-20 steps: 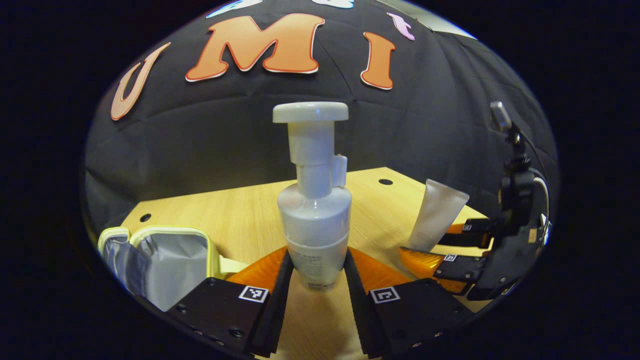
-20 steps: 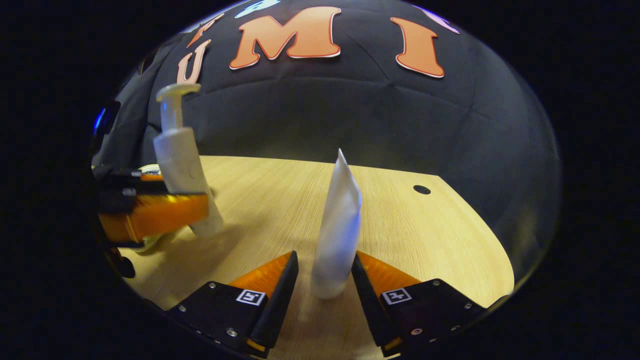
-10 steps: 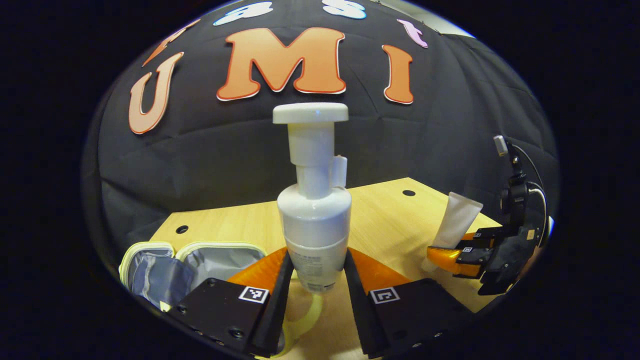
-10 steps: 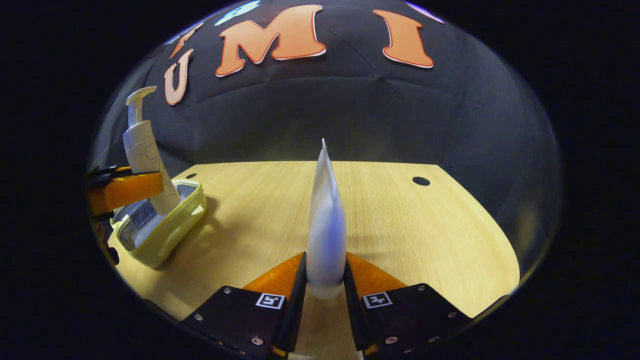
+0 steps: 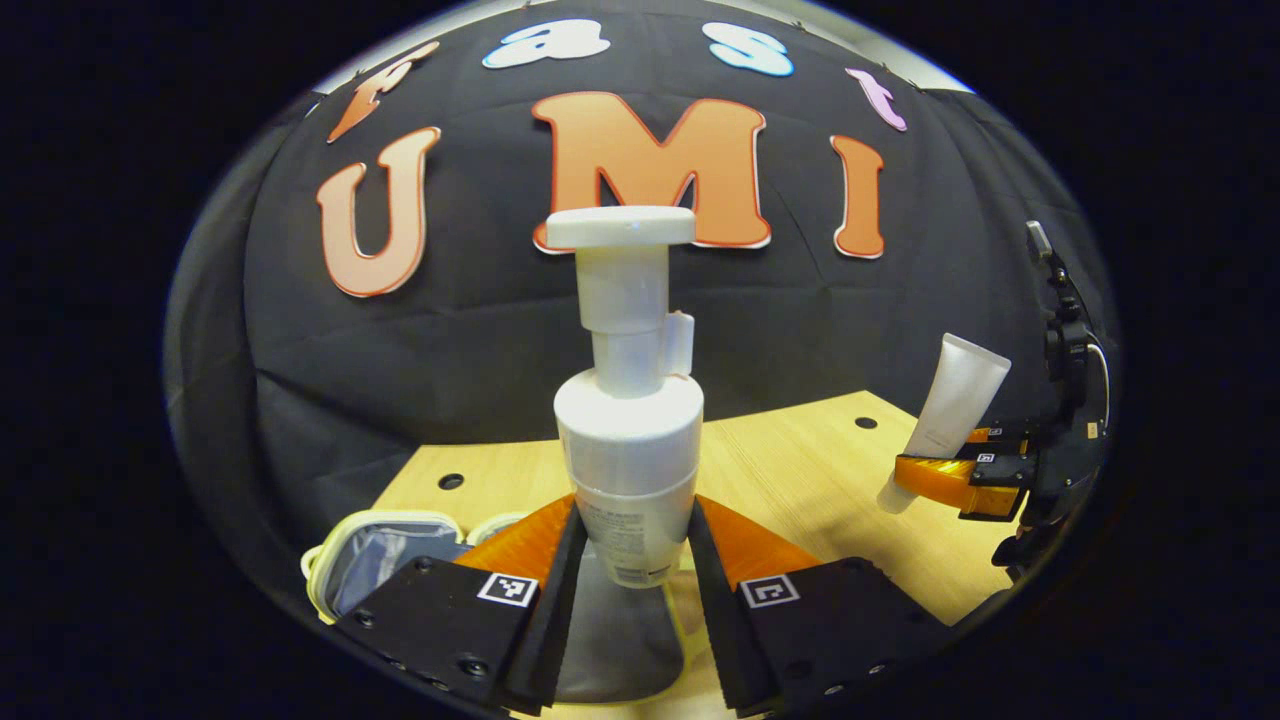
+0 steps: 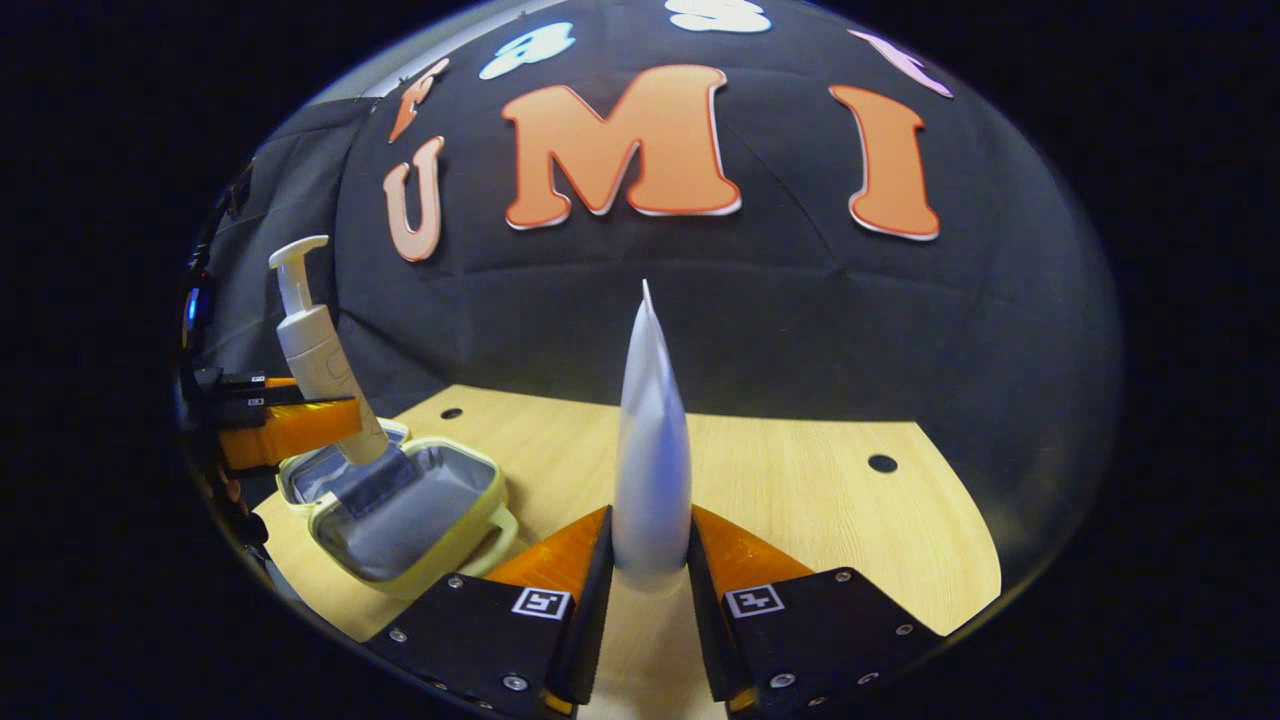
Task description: First open the suitcase, pack the skin care products into it, and then close the suitcase.
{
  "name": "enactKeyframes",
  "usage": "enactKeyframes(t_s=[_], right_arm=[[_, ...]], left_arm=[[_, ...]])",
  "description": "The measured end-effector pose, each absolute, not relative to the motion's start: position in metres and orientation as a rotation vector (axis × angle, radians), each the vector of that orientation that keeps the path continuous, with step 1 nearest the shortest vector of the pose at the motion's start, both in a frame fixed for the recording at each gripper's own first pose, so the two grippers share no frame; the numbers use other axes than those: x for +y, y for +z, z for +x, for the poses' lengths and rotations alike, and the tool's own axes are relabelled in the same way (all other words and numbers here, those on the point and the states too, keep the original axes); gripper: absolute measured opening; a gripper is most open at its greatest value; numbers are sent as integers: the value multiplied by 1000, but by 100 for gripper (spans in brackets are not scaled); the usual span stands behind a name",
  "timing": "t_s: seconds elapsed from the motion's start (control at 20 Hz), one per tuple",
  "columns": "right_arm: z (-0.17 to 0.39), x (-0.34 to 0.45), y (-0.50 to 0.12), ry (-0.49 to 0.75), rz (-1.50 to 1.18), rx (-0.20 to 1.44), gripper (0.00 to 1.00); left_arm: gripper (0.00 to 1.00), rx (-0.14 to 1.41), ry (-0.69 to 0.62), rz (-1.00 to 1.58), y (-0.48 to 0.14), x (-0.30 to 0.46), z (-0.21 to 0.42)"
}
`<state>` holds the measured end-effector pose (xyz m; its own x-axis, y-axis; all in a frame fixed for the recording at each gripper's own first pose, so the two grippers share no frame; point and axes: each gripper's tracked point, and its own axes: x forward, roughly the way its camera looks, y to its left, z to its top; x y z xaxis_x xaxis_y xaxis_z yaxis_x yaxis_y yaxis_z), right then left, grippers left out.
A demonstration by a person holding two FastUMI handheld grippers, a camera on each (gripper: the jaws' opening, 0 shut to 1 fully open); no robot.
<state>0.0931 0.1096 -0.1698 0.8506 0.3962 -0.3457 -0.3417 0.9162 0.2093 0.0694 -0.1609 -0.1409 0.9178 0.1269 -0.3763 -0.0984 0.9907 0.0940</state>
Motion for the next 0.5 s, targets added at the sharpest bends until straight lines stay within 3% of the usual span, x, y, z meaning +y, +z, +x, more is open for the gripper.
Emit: enactKeyframes(t_s=[0.25,0.5], right_arm=[[88,153,-125,467,140,338,42],[78,201,-106,536,156,326,42]], left_arm=[[60,350,152,98,-102,-111,52],[59,415,164,76,-118,-73,39]])
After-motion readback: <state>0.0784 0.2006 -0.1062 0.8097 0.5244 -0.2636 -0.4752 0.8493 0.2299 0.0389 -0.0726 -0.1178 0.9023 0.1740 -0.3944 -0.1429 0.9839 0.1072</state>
